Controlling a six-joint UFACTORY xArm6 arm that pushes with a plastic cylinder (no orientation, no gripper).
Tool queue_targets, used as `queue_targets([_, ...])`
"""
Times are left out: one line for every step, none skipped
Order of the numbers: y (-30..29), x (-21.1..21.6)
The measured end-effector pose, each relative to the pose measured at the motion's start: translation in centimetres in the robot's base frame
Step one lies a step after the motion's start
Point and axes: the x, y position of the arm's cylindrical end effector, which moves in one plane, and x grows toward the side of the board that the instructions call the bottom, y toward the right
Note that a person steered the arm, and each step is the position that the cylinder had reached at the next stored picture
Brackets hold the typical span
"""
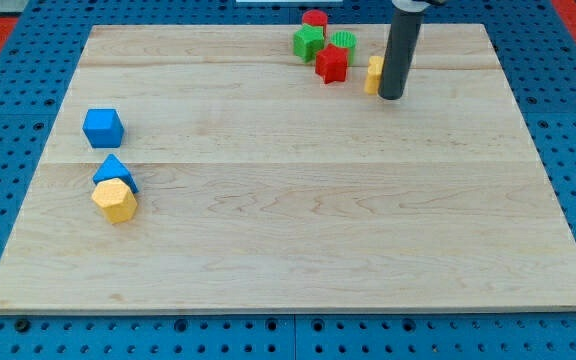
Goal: Slide yellow heart a bit left
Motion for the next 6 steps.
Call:
queue_targets([-0.5, -1.5])
queue_targets([-0.5, -1.6])
queue_targets([2.5, -2.2])
queue_targets([6.1, -4.6])
queue_targets([2.9, -5.6])
queue_targets([0.0, -5.6])
